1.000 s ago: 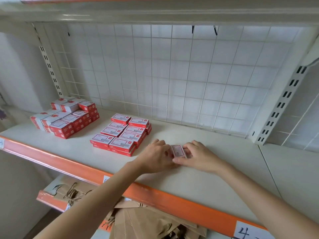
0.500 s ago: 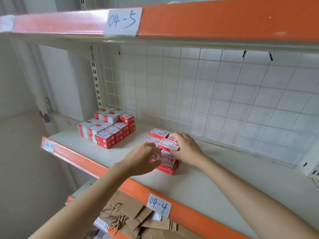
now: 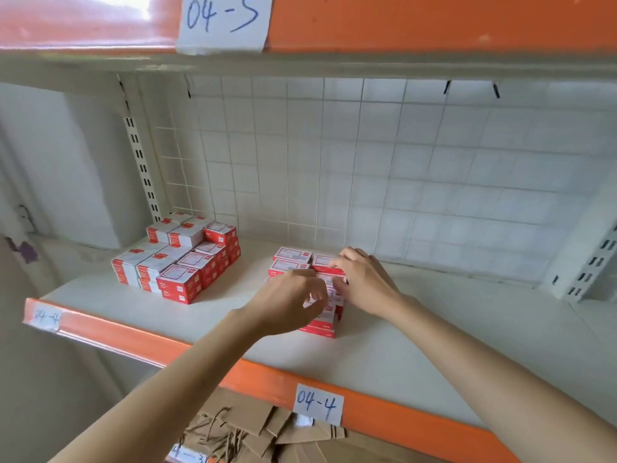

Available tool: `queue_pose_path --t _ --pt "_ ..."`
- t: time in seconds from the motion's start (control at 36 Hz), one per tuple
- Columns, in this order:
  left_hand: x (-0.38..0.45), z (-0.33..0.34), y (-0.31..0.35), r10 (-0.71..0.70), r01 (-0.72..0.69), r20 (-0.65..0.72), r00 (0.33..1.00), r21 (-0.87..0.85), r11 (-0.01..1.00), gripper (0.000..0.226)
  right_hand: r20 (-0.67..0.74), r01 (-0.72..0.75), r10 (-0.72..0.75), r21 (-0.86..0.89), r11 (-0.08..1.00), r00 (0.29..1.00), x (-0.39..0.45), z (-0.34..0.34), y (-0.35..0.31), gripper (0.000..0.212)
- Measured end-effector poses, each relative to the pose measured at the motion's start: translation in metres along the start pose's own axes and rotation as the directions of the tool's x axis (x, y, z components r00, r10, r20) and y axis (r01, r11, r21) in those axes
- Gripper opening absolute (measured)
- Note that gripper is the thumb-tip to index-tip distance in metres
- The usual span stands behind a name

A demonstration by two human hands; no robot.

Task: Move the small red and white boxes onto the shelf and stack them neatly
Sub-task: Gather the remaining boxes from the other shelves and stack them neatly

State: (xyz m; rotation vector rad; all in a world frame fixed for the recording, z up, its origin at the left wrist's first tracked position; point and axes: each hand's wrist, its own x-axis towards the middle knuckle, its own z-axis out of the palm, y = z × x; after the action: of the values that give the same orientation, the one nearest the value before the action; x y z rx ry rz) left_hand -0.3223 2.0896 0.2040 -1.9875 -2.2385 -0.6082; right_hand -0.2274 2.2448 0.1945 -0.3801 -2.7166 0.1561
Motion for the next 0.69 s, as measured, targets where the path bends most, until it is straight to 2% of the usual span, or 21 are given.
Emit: queue_pose_path --t 0.14,0.31,0.53,0.69 --pt "0.038 0.022 0.042 0.127 -0.129 0.089 0.988 0.017 0.992 0.015 0.072 -0.116 0.124 -0.105 0.988 0.99 -0.058 -0.03 0.042 0.031" --pt "0.085 0.05 0.121 0.274 -0.275 0.133 0.952 -0.009 0.961 0.022 0.151 -0.331 0.369 -0.23 0.915 0.917 -0.144 -0.08 0.104 0.034" --pt "0.127 0.11 0.286 0.461 -0.447 0.181 0.869 -0.114 0.887 0.023 0.065 -0.524 0.553 -0.244 0.816 0.831 -0.299 -0.151 0.18 0.03" --pt "0.149 0.155 0.431 0.605 -0.574 0.242 0.758 -0.192 0.796 0.03 -0.007 -0.692 0.717 -0.269 0.67 0.697 -0.427 -0.219 0.231 0.034"
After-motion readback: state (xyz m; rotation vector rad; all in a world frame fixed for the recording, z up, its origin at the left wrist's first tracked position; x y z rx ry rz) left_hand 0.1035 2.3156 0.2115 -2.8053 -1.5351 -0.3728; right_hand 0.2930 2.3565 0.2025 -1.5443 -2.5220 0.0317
